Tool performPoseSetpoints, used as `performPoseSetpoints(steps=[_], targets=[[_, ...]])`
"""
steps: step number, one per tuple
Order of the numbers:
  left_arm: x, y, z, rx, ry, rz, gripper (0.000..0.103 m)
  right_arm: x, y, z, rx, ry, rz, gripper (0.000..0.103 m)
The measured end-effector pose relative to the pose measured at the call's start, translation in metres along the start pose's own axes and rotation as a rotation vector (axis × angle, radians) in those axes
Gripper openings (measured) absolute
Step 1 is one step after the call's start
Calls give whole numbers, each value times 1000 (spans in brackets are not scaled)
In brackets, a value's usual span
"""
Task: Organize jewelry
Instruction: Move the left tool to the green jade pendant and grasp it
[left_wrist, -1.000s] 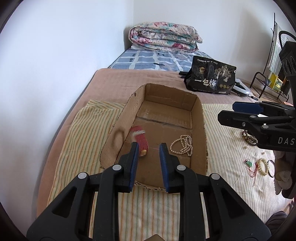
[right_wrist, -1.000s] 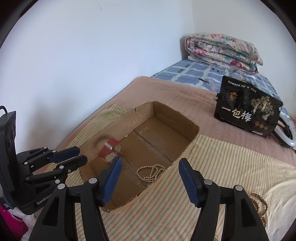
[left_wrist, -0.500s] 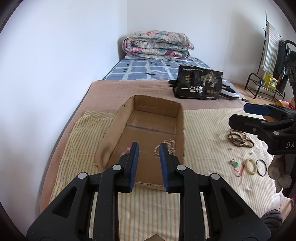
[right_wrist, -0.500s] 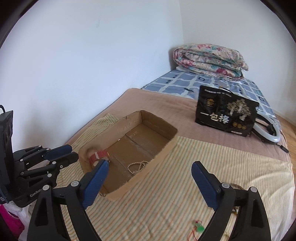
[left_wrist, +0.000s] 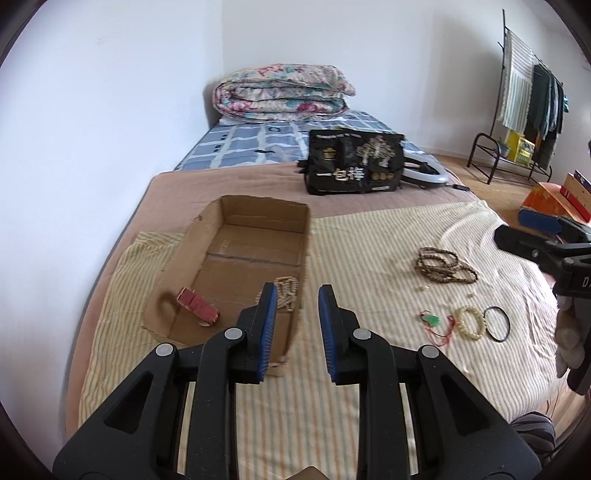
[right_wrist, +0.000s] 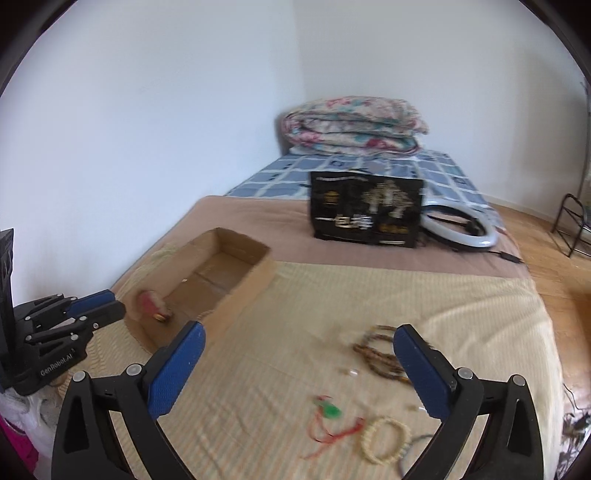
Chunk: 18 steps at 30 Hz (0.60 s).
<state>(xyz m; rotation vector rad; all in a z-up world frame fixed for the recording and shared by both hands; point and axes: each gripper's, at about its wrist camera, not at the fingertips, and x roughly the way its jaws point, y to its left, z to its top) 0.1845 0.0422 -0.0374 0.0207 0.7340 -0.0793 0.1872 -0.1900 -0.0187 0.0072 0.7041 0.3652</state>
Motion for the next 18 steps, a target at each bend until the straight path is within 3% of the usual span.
performPoseSetpoints(steps=[8, 12, 18], targets=[[14, -35, -4, 47, 26, -55, 22, -41, -53, -23, 19, -25, -107, 103], [21, -52, -5, 69, 39, -94, 35, -55, -73, -35, 32, -23, -142, 103], [29, -74, -8, 115, 59, -144, 35, -65, -108, -59, 101, -5, -196, 103]])
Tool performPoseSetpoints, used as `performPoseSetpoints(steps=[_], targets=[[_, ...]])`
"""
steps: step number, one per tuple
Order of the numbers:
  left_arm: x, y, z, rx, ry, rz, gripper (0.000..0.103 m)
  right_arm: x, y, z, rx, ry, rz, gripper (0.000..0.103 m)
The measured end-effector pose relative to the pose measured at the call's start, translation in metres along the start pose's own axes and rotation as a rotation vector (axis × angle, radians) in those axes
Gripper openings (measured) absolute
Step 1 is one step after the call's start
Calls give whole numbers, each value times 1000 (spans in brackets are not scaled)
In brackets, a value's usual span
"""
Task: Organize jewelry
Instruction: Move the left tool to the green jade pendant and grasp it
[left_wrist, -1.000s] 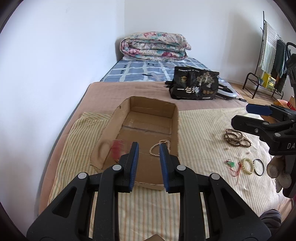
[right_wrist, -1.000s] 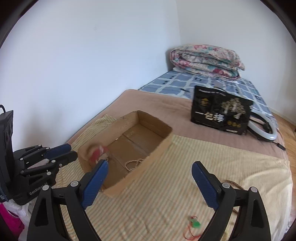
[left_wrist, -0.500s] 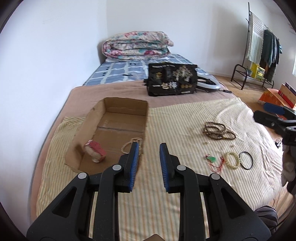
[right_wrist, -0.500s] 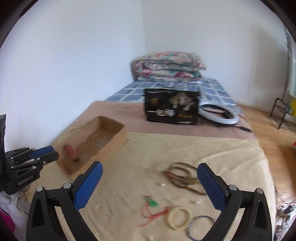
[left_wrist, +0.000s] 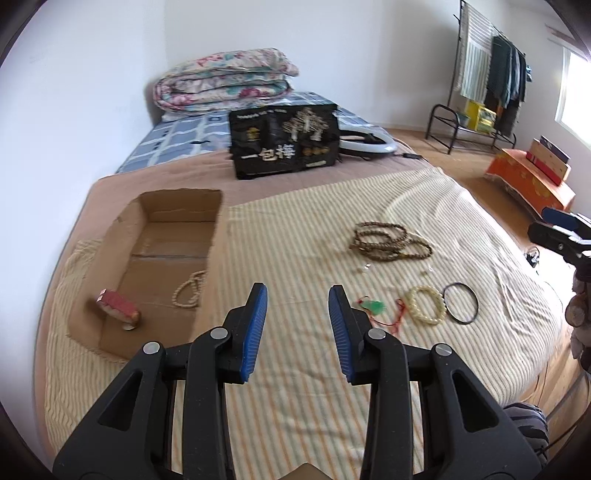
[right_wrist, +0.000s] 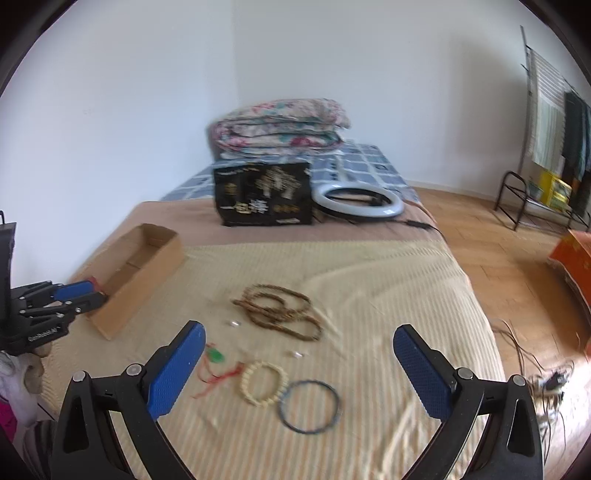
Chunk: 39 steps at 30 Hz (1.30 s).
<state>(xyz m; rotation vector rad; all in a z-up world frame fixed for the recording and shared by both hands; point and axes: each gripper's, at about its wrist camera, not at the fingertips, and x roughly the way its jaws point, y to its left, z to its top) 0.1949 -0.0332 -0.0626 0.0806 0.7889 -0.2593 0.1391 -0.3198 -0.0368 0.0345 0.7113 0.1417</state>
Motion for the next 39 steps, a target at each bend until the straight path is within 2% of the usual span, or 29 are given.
performPoseSetpoints(steps=[3, 6, 14, 16, 25, 34, 39], targets=[[6, -8, -1, 16, 13, -22, 35, 3, -14, -11, 32, 25, -29, 103], [16, -14, -2, 25, 39, -50, 35, 9, -22, -21, 43, 53, -16, 103], [44, -38, -8, 82, 101, -107, 35, 35, -22, -44, -16, 147, -18, 101], [52, -44, -9, 98, 116, -126, 35, 40, -23, -48, -20, 167, -10, 98], [91, -69, -15, 161, 183, -192, 35, 61, -25, -71, -58, 228, 15, 98], [126, -74, -23, 169, 233, -184, 34, 89, -17, -90, -107, 284, 36, 99], [136, -78, -25, 187, 235, -172, 34, 99, -12, -95, -122, 298, 38, 99]])
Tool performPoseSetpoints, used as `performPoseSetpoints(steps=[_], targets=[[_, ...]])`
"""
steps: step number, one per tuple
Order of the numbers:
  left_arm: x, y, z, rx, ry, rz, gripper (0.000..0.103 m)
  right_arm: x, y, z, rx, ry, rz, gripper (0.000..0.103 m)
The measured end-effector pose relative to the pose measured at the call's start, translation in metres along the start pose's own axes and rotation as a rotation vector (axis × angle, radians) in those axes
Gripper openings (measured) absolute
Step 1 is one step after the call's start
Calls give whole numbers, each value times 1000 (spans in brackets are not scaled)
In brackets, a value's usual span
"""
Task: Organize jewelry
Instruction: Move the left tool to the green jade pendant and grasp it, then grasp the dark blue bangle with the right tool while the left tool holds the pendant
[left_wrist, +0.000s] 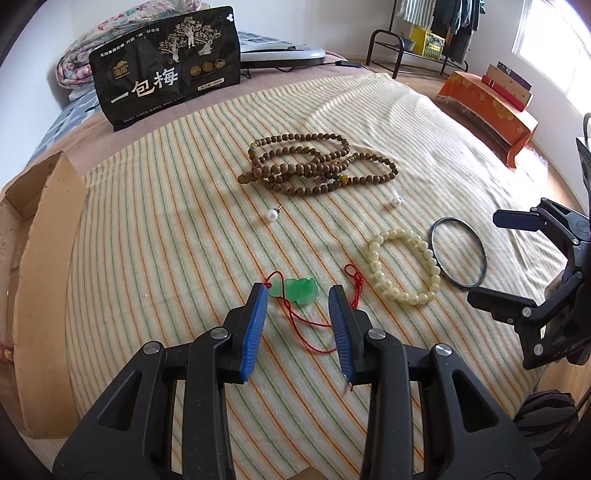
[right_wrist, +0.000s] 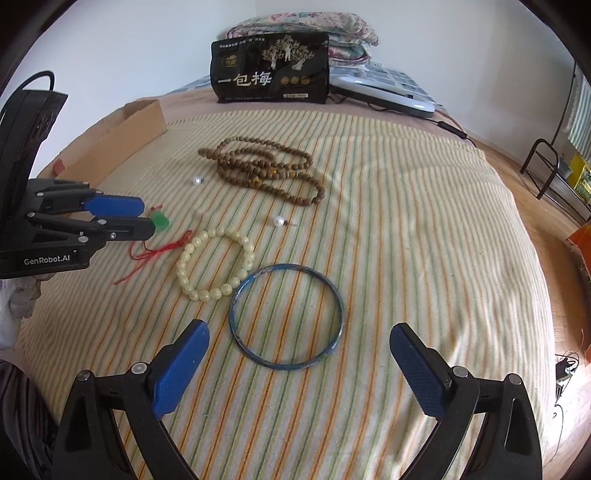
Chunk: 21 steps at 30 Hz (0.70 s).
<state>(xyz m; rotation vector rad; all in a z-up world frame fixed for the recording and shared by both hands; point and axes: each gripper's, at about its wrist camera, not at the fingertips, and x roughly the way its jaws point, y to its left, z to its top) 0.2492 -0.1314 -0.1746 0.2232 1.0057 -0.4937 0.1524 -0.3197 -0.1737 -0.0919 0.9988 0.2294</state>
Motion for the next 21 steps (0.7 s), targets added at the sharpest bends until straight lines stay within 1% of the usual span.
performPoseSetpoints(steps=[11, 13, 17, 20, 21], targets=[[13, 2, -2, -1, -11, 18, 34, 12, 1, 0, -7, 13, -9, 99], [14, 2, -2, -3, -15, 20, 30, 14, 2, 1, -6, 15, -13, 99], [14, 3, -2, -2, -19, 17, 30, 19, 2, 4, -7, 22, -16, 99], [14, 3, -3, -1, -23, 16, 30, 23, 0, 5, 6, 33, -9, 95], [14, 3, -3, -3, -23, 15, 29, 24, -2, 6, 10, 35, -6, 92]])
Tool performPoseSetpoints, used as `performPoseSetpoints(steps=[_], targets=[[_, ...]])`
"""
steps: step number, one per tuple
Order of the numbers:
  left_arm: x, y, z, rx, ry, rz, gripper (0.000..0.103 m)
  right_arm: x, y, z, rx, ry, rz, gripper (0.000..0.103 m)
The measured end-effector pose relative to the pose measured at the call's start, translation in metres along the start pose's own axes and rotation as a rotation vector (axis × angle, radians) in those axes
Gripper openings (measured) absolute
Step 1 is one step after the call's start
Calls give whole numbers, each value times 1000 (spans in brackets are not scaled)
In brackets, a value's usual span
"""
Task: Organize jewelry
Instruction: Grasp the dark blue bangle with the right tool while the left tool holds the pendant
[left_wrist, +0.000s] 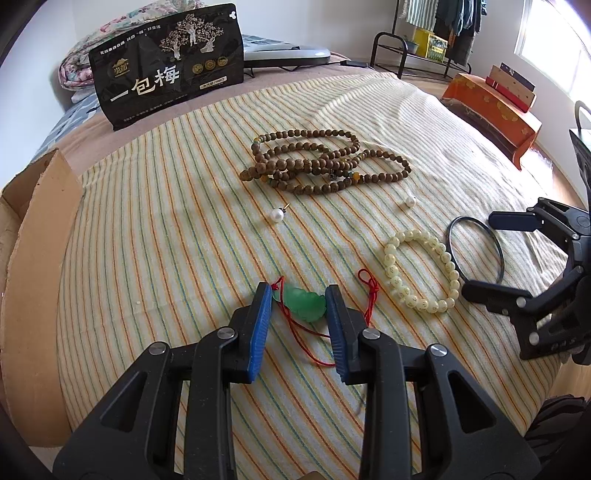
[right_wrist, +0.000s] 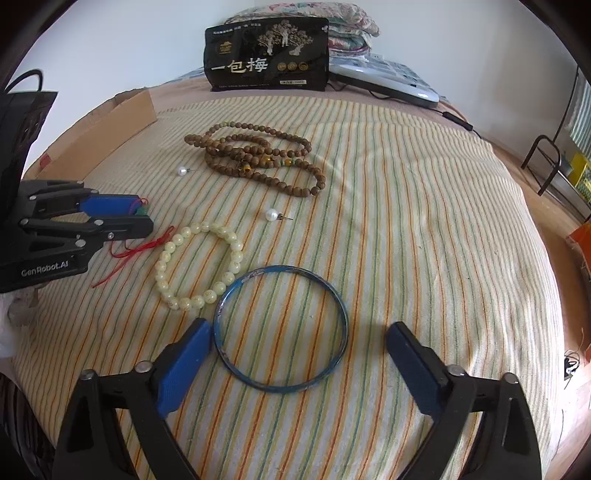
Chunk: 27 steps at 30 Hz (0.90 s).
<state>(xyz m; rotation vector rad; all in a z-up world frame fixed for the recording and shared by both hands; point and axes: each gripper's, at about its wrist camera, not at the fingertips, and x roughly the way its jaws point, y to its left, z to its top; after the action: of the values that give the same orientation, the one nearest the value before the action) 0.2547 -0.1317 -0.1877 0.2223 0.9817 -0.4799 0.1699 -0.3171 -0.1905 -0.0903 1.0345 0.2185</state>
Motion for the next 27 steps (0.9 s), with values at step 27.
performPoseSetpoints(steps=[27], targets=[[-72, 12, 5, -64, -118, -23, 29, -54, -5, 9, 55, -78, 12, 74]])
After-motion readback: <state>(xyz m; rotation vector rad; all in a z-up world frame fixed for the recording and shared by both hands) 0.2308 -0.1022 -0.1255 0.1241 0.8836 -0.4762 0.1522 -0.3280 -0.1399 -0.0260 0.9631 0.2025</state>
